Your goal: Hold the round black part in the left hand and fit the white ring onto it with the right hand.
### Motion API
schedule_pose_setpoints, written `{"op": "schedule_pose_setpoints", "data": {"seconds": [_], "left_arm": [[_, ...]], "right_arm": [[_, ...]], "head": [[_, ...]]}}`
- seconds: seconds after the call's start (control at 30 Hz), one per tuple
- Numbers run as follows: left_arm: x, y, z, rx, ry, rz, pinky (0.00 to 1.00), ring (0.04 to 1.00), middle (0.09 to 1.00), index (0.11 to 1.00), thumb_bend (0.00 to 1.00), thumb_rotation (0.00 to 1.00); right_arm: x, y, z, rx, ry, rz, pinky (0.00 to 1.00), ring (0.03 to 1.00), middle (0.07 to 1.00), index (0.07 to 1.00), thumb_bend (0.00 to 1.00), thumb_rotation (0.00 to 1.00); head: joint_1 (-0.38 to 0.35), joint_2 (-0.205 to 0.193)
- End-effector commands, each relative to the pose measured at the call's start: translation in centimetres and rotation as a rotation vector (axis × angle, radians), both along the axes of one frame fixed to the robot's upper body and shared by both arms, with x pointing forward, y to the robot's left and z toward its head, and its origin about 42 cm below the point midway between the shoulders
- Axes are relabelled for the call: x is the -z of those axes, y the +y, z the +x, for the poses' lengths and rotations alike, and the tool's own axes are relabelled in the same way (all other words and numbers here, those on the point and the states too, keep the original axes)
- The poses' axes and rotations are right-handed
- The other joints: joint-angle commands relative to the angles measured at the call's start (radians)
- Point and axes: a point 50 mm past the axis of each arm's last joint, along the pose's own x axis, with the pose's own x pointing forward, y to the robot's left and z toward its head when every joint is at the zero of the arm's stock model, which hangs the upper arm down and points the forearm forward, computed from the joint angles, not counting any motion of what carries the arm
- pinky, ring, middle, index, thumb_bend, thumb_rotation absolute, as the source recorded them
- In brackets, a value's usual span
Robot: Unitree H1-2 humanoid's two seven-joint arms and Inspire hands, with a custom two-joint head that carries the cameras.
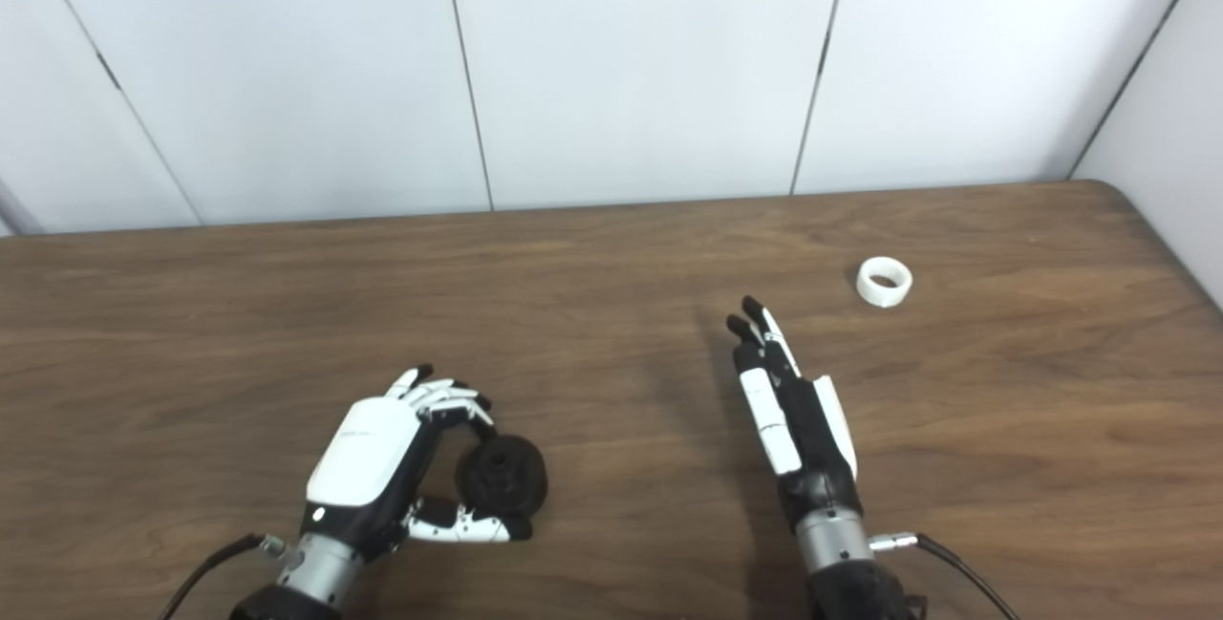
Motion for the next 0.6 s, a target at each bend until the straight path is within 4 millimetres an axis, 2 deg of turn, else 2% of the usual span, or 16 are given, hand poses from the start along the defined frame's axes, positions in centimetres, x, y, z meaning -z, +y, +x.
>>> {"op": "schedule_pose_setpoints", "data": {"seconds": [0.0, 0.13, 0.33, 0.4, 0.47, 0.57], "left_arm": [[-0.1, -0.1, -0.1, 0.004, -0.037, 0.015, 0.97, 0.834, 0.749, 0.484, 0.52, 0.05], [0.4, -0.4, -0.6, 0.003, -0.044, 0.026, 0.96, 0.830, 0.745, 0.484, 0.52, 0.05], [1.3, -0.7, -1.4, -0.001, -0.039, 0.032, 0.98, 0.836, 0.750, 0.484, 0.52, 0.05], [1.7, -0.8, -1.6, -0.009, -0.035, 0.033, 0.99, 0.838, 0.748, 0.484, 0.52, 0.05], [1.9, -0.7, -1.7, -0.017, -0.031, 0.032, 0.99, 0.840, 0.747, 0.484, 0.52, 0.05], [2.1, -0.7, -1.8, -0.021, -0.030, 0.031, 0.99, 0.837, 0.749, 0.483, 0.52, 0.05]], "right_arm": [[-1.6, -0.2, 0.1, -0.011, -0.067, 0.003, 1.00, 0.965, 0.923, 0.972, 0.56, 1.00], [-1.6, -0.6, 0.1, -0.021, -0.067, 0.007, 1.00, 0.964, 0.923, 0.974, 0.57, 1.00], [-1.6, -1.3, 0.0, -0.023, -0.077, -0.008, 0.97, 0.942, 0.922, 0.958, 0.50, 0.99], [-1.6, -1.7, 0.1, 0.009, -0.064, -0.056, 0.91, 0.918, 0.906, 0.929, 0.53, 0.86], [-1.9, -2.1, 0.1, 0.038, -0.064, -0.105, 0.91, 0.906, 0.888, 0.900, 0.58, 0.71], [-2.4, -2.7, 0.3, 0.073, -0.077, -0.167, 0.89, 0.897, 0.879, 0.881, 0.59, 0.58]], "head": [[0.004, 0.005], [0.012, 0.013], [0.023, 0.026], [0.027, 0.027], [0.030, 0.029], [0.026, 0.032]]}}
